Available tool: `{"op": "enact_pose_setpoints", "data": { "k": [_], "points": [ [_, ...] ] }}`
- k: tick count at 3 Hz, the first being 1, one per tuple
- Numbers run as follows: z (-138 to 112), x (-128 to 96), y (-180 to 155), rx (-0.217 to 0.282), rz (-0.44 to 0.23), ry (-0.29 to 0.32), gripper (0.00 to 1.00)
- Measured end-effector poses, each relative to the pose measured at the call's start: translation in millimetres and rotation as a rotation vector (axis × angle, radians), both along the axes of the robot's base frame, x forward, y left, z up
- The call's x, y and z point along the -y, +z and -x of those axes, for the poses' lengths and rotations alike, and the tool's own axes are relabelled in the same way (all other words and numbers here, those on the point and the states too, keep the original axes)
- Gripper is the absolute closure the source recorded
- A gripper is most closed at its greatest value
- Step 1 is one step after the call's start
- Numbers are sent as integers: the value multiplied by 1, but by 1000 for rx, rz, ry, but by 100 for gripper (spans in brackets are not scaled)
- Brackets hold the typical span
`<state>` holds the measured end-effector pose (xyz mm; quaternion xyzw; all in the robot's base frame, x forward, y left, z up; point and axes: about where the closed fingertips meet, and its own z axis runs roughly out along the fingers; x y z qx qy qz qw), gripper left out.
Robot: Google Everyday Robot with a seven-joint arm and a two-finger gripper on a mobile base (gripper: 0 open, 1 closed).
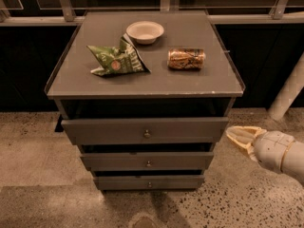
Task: Open top drawer
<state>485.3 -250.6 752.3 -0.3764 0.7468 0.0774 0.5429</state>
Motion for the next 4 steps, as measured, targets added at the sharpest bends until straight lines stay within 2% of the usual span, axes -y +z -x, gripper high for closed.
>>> {"op": "enact_pose_setpoints", "data": {
  "k": [1,3,4],
  "points": [
    [-13,-4,-12,-12,-16,-29,100],
    [-71,-23,-47,-2,-72,-49,100],
    [-96,-33,-51,23,-76,-40,100]
  ]
}}
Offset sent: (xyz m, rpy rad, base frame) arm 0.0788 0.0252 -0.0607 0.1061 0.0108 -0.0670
